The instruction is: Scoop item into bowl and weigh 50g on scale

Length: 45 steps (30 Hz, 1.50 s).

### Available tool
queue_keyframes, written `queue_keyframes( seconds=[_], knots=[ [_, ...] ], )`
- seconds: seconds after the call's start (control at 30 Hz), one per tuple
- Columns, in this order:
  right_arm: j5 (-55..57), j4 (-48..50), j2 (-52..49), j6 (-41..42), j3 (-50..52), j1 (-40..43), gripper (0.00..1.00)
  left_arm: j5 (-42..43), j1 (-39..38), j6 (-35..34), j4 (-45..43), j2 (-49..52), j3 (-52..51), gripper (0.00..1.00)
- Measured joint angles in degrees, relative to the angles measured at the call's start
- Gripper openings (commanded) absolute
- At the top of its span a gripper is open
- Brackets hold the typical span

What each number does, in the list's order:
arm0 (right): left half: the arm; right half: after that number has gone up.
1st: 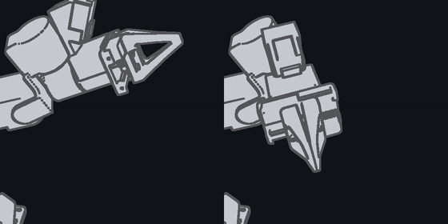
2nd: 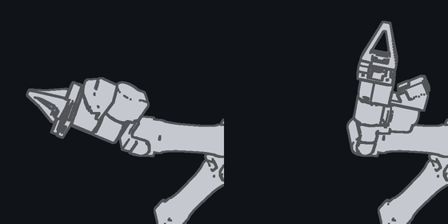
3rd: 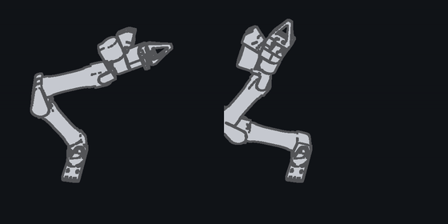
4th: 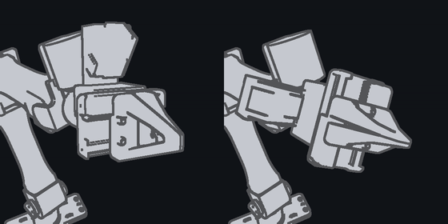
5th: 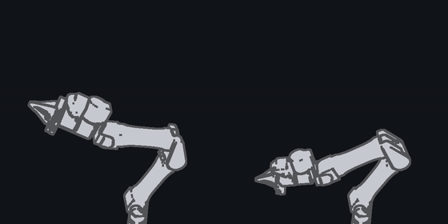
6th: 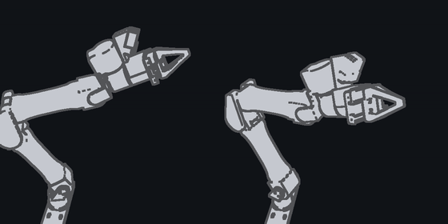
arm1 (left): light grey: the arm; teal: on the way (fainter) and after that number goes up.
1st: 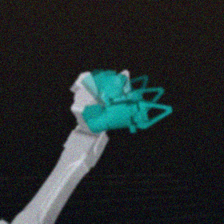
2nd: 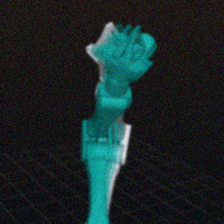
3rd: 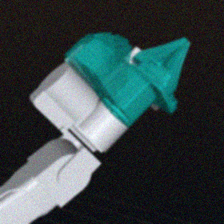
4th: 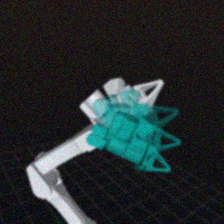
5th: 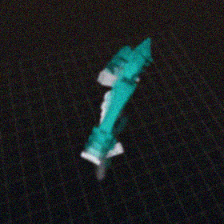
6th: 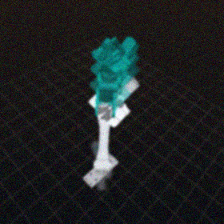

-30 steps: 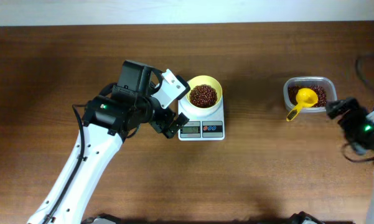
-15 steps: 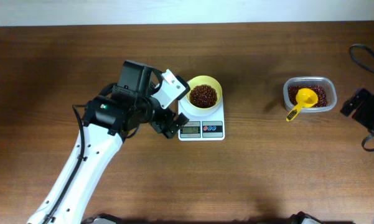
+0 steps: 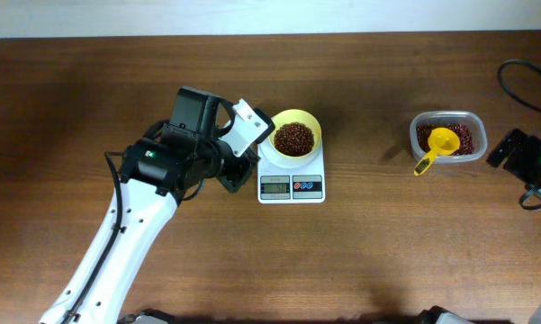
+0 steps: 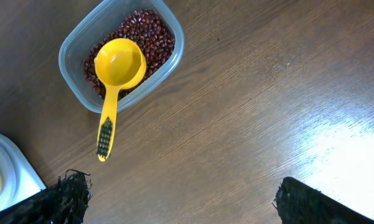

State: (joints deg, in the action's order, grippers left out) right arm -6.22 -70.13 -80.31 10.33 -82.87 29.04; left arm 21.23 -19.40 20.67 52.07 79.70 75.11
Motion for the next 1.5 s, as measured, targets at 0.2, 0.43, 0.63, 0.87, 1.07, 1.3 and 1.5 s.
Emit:
queue_keyframes(
  seconds=[0.2,0.43,0.63,0.87,1.07,1.3,1.5],
  knots=[
    [0.00,0.68,0.00,-0.02,0.00,0.00,0.99,0.00,0.00,-0.79,0.00,-0.02,0.00,0.00],
    [0.00,1.33,0.00,-1.25,0.00,-0.07,0.99,0.00,0.00,-1.57,-0.02,0.13,0.00,0.00],
    [-0.02,3.87,0.00,-10.38,0.00,-7.72,0.99,-0.02,0.00,-5.73,-2.34,7.28,0.00,0.00],
    [0.00,5.07,0.00,-11.61,0.00,-9.11,0.99,-2.05,-4.11,-8.37,-3.19,8.11,0.00,0.00],
    [0.00,5.07,0.00,-11.78,0.00,-9.11,0.99,-4.17,-8.83,-10.36,-5.03,8.13,-0.02,0.99],
    [0.00,5.07,0.00,-11.82,0.00,-9.11,0.99,-4.17,-9.38,-10.69,-5.03,8.13,0.00,0.99],
    [0.00,5.07,0.00,-11.80,0.00,-9.11,0.99,-4.17,-9.38,-10.69,-5.03,8.13,0.00,0.99]
  ],
)
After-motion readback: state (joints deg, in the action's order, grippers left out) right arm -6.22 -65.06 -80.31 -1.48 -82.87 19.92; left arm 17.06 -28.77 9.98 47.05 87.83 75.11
